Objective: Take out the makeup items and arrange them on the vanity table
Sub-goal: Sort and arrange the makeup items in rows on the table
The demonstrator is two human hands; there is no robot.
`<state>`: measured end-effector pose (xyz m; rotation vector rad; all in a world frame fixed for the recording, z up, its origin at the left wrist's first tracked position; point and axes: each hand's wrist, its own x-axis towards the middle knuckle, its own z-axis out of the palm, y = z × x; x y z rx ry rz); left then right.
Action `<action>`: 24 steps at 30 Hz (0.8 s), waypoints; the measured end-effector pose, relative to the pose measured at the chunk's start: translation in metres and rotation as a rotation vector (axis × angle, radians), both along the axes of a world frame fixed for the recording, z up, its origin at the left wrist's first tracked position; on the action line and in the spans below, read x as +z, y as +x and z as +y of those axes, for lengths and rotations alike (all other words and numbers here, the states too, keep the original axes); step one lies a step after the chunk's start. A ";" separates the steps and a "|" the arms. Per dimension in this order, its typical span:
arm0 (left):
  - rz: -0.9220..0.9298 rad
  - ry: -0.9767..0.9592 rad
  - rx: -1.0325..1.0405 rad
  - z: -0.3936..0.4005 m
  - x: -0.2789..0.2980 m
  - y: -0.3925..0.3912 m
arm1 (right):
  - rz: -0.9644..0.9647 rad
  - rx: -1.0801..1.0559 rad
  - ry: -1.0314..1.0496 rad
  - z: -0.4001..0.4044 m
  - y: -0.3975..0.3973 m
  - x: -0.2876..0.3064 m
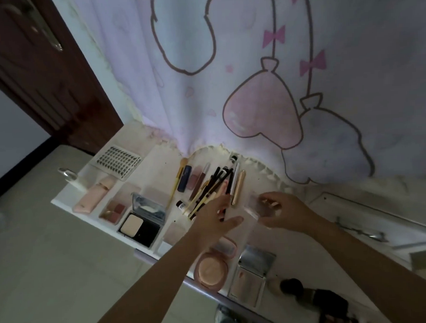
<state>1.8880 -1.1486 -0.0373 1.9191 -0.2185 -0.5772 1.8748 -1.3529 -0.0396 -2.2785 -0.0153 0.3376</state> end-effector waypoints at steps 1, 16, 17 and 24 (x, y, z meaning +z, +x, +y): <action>0.066 -0.110 -0.014 -0.006 0.008 0.001 | -0.024 0.010 0.041 -0.003 -0.006 0.017; 0.057 -0.478 -0.249 -0.069 0.097 -0.024 | -0.169 -0.094 0.188 -0.058 -0.083 0.144; 0.070 -0.468 -0.263 -0.073 0.096 -0.026 | -0.150 -0.078 0.211 -0.064 -0.084 0.143; 0.177 -0.302 -0.235 -0.100 0.071 -0.038 | 0.012 -0.386 0.640 -0.101 -0.086 0.110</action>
